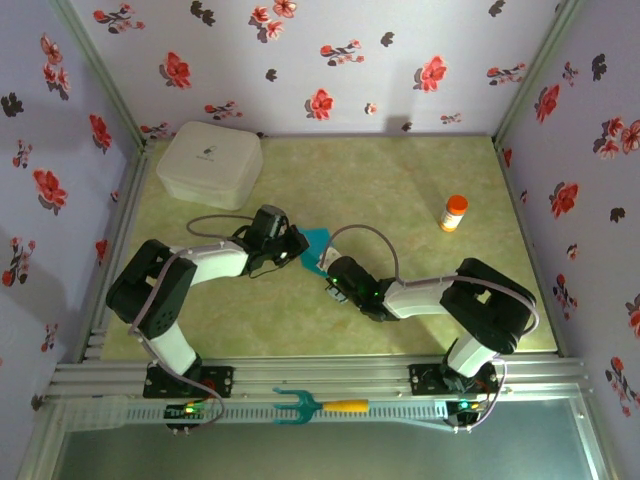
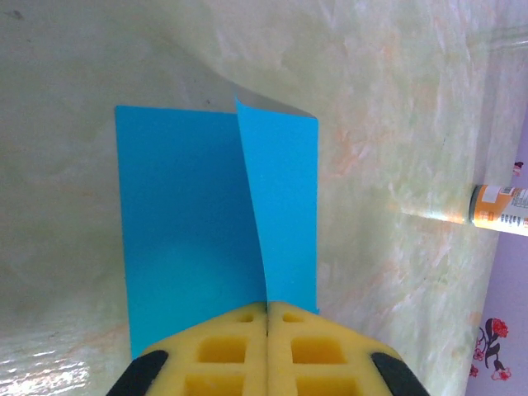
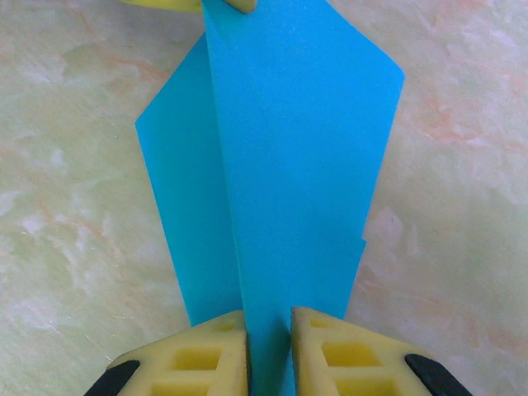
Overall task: Fold a paper plane with a square sheet of paper (pick it up from the middle)
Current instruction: Fourth fold the wing at the center of the table.
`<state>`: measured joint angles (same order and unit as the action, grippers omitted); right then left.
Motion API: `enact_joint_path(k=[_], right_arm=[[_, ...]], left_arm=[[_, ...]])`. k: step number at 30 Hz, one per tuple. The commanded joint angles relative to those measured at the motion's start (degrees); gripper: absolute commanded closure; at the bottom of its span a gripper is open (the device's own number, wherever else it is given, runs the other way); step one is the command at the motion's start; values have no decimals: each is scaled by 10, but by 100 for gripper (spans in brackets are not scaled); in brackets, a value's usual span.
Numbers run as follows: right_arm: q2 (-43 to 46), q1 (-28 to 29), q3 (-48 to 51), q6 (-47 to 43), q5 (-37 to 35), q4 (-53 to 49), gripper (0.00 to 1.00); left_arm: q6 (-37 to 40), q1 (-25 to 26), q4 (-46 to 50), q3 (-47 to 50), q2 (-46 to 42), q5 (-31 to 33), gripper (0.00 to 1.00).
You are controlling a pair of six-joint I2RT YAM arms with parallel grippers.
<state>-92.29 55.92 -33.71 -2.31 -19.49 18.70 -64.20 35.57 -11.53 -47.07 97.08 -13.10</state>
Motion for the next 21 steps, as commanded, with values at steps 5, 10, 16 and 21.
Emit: enact_joint_path(k=[5,10,16,21], right_arm=[[-4,-2,-6,27,0,-6,80],[-3,-6,-5,31,17,-9,83],[-4,-15,1,54,34,1,88],[-11,-34,8,80,71,18,92]], left_arm=[[1,-4,8,-6,-10,-5,95],[2,-4,11,-8,-11,-4,92],[6,-4,24,-8,-22,7,77],[18,-4,55,-15,-44,29,65]])
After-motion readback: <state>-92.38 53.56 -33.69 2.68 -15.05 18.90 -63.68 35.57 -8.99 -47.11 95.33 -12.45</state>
